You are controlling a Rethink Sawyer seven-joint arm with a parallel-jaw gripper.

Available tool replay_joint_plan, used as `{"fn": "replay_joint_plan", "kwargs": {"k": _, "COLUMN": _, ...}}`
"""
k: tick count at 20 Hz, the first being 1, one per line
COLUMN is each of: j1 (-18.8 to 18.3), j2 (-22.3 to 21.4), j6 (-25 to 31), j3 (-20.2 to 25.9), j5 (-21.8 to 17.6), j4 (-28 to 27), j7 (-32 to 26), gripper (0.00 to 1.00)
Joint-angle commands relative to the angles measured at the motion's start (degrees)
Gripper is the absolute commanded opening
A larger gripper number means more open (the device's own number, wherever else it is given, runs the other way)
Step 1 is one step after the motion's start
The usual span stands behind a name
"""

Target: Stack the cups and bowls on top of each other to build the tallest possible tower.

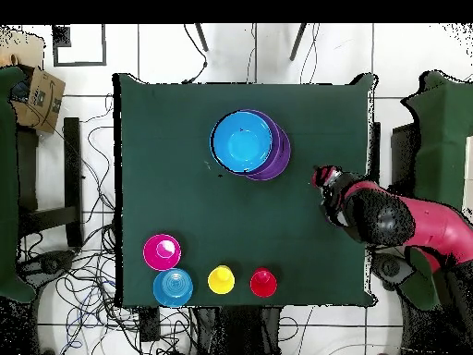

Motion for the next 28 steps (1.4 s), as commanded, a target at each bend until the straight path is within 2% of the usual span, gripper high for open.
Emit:
{"fn": "replay_joint_plan", "kwargs": {"k": 1, "j1": 3.5, "j2": 4.0, "j6": -0.8, "j3": -3.1, "j5": -5.5, "j4": 5.1, "j7": -4.2, "gripper": 1.00}}
{"fn": "replay_joint_plan", "kwargs": {"k": 6, "j1": 5.0, "j2": 3.0, "j6": -2.1, "j3": -4.1, "j5": -5.8, "j4": 6.7, "j7": -2.1, "gripper": 1.00}}
{"fn": "replay_joint_plan", "kwargs": {"k": 12, "j1": 2.5, "j2": -1.9, "j6": 1.5, "j3": -1.9, "j5": -2.5, "j4": 10.8, "j7": -4.0, "gripper": 1.00}}
{"fn": "replay_joint_plan", "kwargs": {"k": 14, "j1": 2.2, "j2": -1.9, "j6": 1.8, "j3": -2.0, "j5": -2.5, "j4": 10.4, "j7": -4.3, "gripper": 1.00}}
{"fn": "replay_joint_plan", "kwargs": {"k": 18, "j1": 3.5, "j2": 1.2, "j6": -0.6, "j3": -3.7, "j5": -5.0, "j4": 7.7, "j7": -3.6, "gripper": 1.00}}
{"fn": "replay_joint_plan", "kwargs": {"k": 21, "j1": 3.2, "j2": 2.7, "j6": -1.3, "j3": -3.8, "j5": -5.5, "j4": 7.1, "j7": -4.1, "gripper": 1.00}}
{"fn": "replay_joint_plan", "kwargs": {"k": 28, "j1": 1.8, "j2": 0.5, "j6": 1.0, "j3": -2.5, "j5": -3.6, "j4": 7.9, "j7": -5.0, "gripper": 1.00}}
